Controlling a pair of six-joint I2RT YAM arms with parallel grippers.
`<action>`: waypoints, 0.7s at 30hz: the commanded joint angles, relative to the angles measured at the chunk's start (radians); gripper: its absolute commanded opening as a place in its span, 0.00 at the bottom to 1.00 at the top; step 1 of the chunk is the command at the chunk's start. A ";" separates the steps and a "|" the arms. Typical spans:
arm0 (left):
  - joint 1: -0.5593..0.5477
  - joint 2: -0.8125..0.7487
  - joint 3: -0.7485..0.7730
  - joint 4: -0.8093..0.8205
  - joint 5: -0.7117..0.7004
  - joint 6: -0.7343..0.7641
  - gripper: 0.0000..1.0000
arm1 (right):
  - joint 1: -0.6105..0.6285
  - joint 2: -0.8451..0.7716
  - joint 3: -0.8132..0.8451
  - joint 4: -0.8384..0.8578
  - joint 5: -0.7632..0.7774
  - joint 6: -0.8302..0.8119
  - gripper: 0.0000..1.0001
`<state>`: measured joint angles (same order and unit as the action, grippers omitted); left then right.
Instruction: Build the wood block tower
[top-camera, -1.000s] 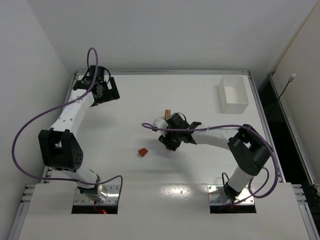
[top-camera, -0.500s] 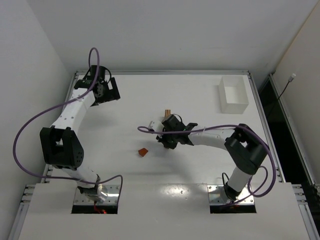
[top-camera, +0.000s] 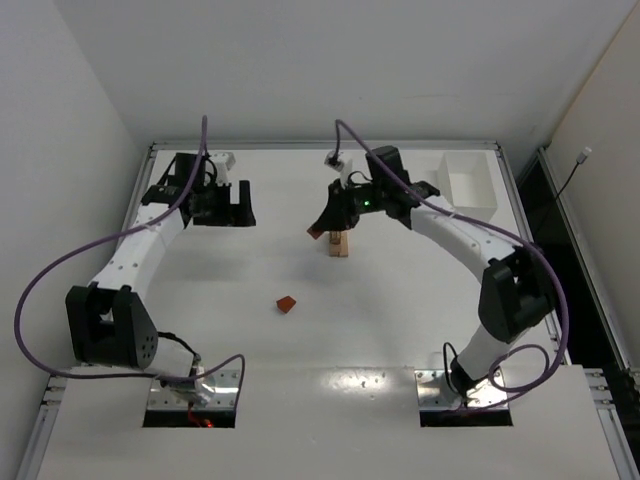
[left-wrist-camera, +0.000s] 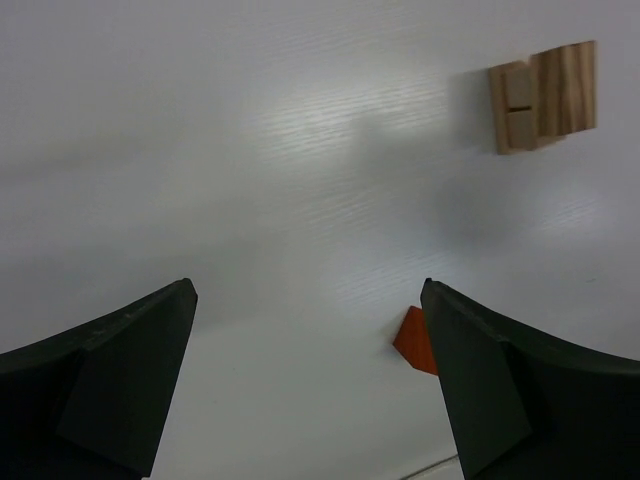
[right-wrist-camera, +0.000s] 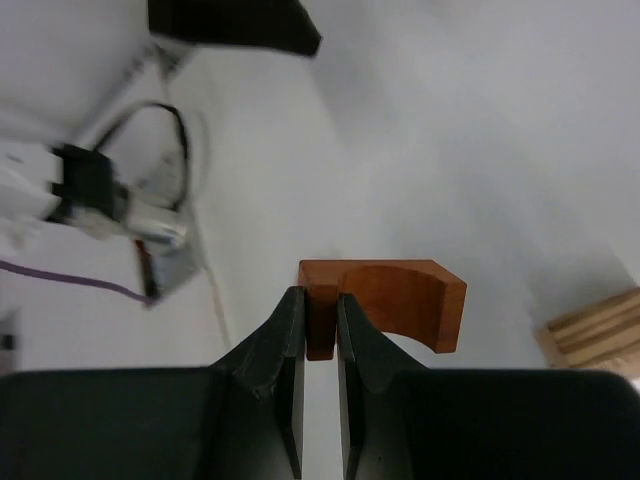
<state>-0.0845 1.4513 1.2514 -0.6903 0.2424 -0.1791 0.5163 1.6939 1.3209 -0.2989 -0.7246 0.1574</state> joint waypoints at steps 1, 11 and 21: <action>-0.017 -0.115 -0.026 0.118 0.176 0.111 0.92 | -0.087 -0.037 -0.055 0.218 -0.332 0.360 0.00; -0.216 -0.442 -0.252 0.401 0.218 0.302 0.83 | -0.257 -0.048 -0.120 0.796 -0.476 0.903 0.00; -0.530 -0.634 -0.435 0.580 0.011 0.529 0.80 | -0.315 -0.122 -0.268 0.897 -0.532 1.051 0.00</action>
<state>-0.5705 0.8463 0.8612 -0.2600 0.3096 0.2516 0.2092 1.6279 1.0855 0.5240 -1.2171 1.1454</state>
